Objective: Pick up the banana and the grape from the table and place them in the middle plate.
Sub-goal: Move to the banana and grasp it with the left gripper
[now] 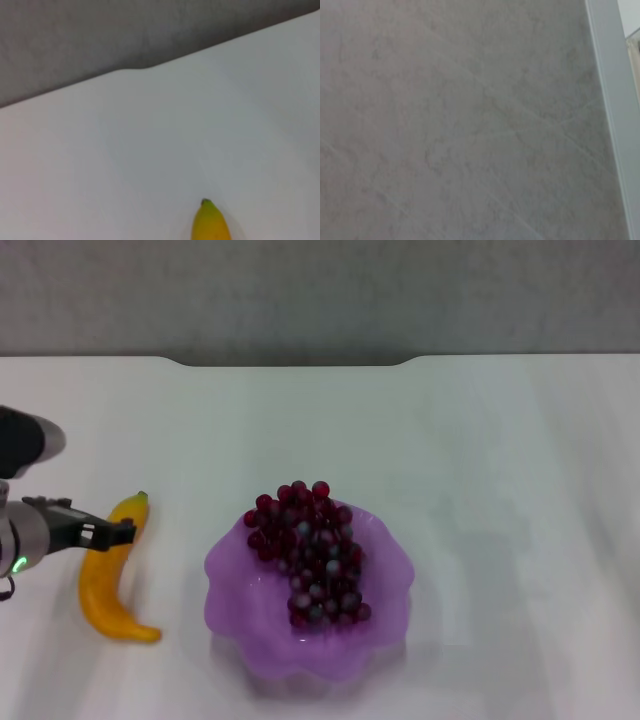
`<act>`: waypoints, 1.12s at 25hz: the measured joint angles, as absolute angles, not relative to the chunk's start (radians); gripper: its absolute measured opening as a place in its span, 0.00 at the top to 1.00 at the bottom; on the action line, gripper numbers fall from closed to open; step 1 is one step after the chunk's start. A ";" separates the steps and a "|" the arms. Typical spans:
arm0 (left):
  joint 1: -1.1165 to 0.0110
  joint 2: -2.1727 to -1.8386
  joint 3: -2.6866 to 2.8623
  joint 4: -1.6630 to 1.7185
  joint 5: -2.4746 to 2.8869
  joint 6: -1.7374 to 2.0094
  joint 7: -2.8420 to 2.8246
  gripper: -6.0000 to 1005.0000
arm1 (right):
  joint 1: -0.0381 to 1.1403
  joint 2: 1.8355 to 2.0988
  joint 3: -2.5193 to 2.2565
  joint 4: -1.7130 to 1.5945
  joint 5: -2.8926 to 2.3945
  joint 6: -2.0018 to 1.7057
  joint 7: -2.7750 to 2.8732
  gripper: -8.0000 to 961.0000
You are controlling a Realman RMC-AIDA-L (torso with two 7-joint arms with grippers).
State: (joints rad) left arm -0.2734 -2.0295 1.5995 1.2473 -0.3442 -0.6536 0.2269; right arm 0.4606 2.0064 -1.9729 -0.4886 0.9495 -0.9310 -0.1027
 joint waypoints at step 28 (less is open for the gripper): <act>-0.431 -2.027 1.560 0.932 -0.419 -0.564 0.271 0.13 | 0.463 2.006 -1.985 -0.489 0.950 -0.931 -0.101 0.10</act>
State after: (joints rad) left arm -0.4305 -2.0272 1.5602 0.9319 -0.4192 -0.5642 0.2710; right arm 0.4633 2.0064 -1.9849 -0.4887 0.9495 -0.9311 -0.1012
